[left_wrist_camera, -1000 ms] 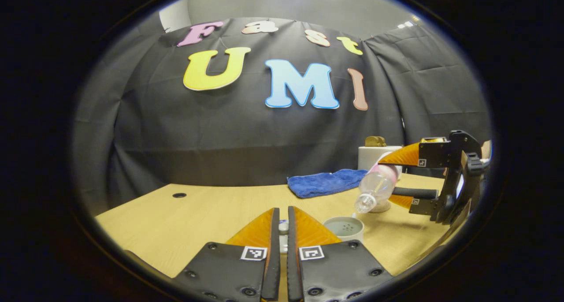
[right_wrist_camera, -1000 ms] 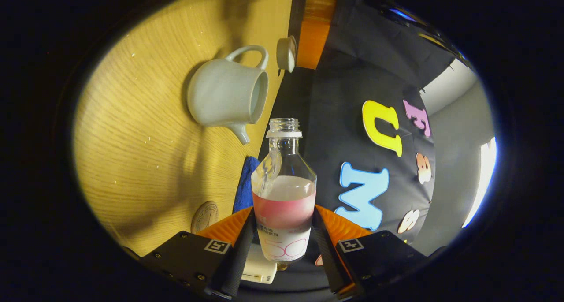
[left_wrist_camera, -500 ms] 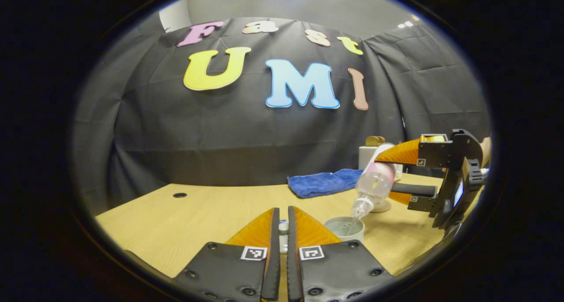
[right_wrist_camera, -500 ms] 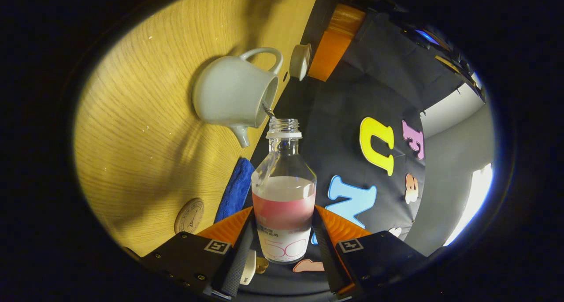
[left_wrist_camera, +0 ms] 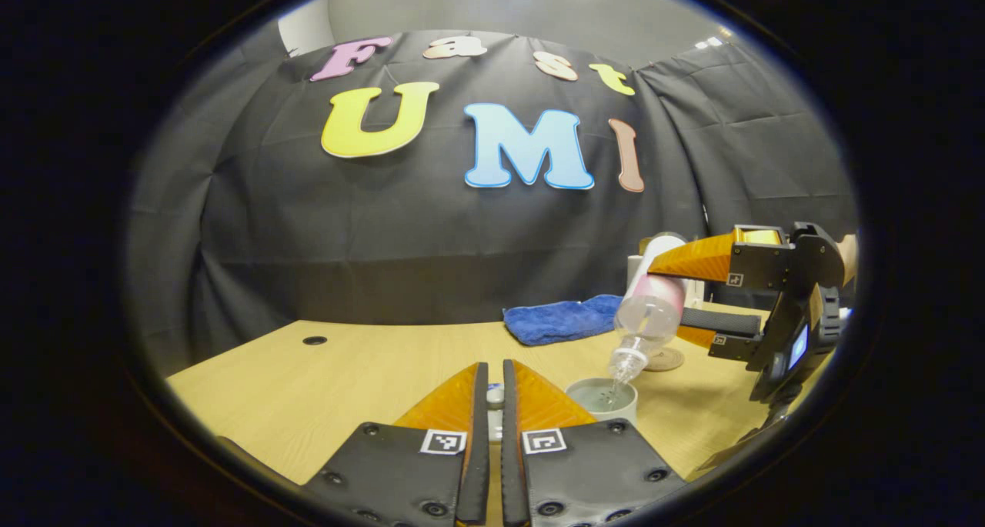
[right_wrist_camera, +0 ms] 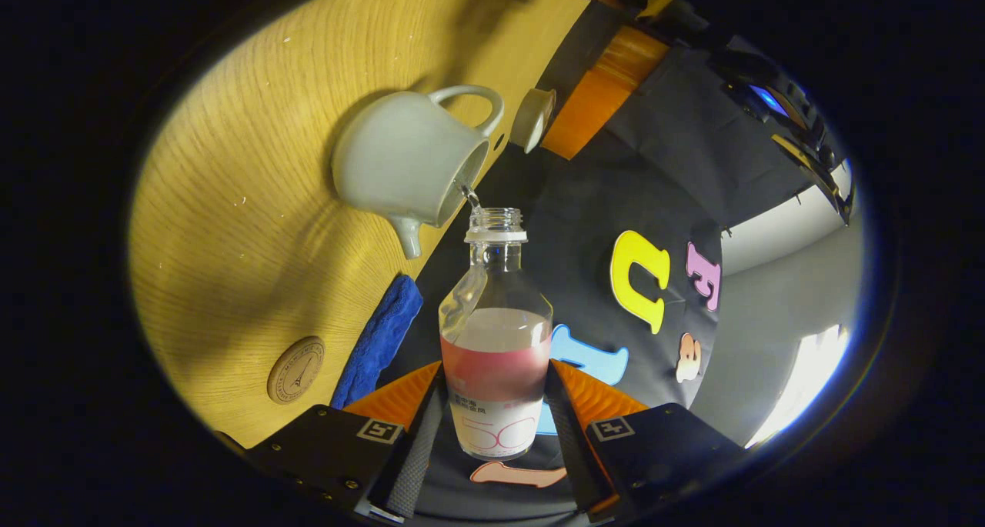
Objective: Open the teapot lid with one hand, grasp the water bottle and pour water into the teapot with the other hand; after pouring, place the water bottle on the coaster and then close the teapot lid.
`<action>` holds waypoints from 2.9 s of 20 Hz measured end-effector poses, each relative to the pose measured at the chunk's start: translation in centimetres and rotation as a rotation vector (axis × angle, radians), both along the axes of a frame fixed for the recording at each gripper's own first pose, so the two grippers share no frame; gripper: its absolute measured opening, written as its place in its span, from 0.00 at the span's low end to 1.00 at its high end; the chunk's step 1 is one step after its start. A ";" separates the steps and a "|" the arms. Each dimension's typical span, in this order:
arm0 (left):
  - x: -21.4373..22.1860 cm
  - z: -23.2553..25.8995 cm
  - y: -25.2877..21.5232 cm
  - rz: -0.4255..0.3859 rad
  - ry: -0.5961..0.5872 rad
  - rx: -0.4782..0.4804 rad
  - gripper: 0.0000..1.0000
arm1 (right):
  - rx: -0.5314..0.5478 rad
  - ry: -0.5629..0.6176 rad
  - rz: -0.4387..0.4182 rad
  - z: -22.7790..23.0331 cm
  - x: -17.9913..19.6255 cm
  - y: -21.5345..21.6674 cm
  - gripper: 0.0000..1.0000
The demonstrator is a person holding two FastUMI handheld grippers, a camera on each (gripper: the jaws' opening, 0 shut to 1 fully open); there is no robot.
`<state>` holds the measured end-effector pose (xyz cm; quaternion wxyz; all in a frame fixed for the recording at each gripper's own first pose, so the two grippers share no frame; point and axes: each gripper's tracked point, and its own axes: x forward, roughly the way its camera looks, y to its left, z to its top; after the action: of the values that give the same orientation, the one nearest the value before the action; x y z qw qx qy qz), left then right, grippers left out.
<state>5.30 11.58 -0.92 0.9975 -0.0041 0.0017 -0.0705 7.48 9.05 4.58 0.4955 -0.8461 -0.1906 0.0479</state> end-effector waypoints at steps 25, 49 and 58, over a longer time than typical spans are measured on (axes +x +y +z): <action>0.1 0.0 0.1 0.005 -0.004 -0.001 0.12 | 0.226 0.122 -0.051 -1.2 0.6 -0.8 0.74; 0.1 0.0 0.3 0.009 -0.007 0.001 0.14 | 1.082 0.567 -0.174 -5.1 -3.8 -2.2 0.74; 0.1 0.0 0.3 0.009 -0.007 0.000 0.12 | 1.568 0.622 -0.174 -3.4 -2.0 -5.1 0.75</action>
<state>5.42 11.84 -0.93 0.9978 -0.0036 -0.0019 -0.0658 5.51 3.91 1.16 0.9705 -0.2178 0.0421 0.0941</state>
